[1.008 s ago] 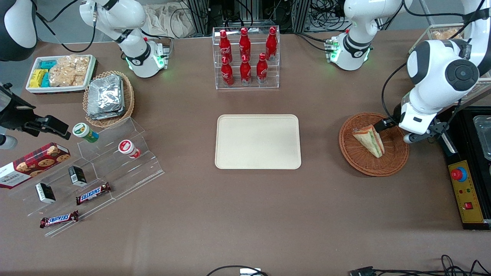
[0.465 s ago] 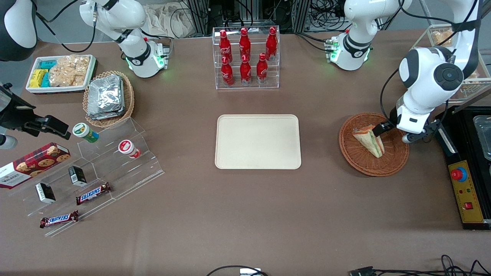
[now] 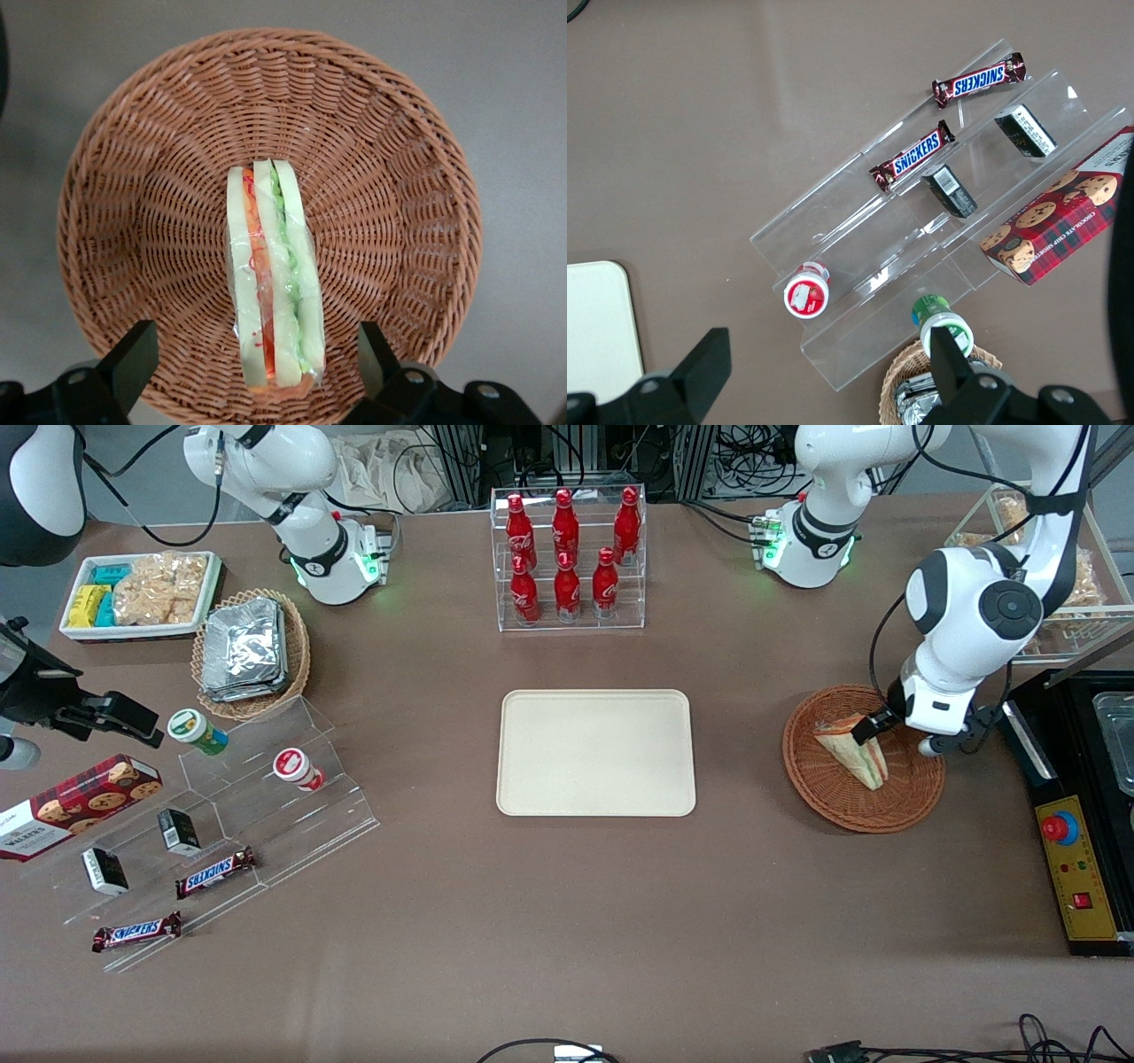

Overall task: Place sandwich from basket to tray
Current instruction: 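Close the left gripper on the wrapped sandwich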

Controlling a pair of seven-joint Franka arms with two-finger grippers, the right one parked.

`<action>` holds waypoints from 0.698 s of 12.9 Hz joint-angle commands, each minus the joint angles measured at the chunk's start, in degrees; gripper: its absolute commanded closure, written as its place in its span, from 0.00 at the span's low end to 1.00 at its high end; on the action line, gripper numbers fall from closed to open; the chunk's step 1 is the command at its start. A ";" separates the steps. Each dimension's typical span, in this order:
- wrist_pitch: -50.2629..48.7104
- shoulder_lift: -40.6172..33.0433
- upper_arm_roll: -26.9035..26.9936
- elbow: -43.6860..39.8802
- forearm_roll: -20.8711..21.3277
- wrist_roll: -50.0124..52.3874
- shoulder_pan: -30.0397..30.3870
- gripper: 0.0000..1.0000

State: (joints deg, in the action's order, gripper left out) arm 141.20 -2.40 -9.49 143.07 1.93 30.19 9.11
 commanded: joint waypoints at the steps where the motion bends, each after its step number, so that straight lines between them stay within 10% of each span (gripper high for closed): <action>1: 2.76 1.34 -0.27 1.07 0.70 2.67 -0.32 0.00; 9: 11.29 5.29 -0.27 4.85 0.70 4.09 -0.50 0.01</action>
State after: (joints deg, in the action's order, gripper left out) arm 150.36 2.82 -9.61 146.88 1.93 32.88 8.76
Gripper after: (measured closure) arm 0.000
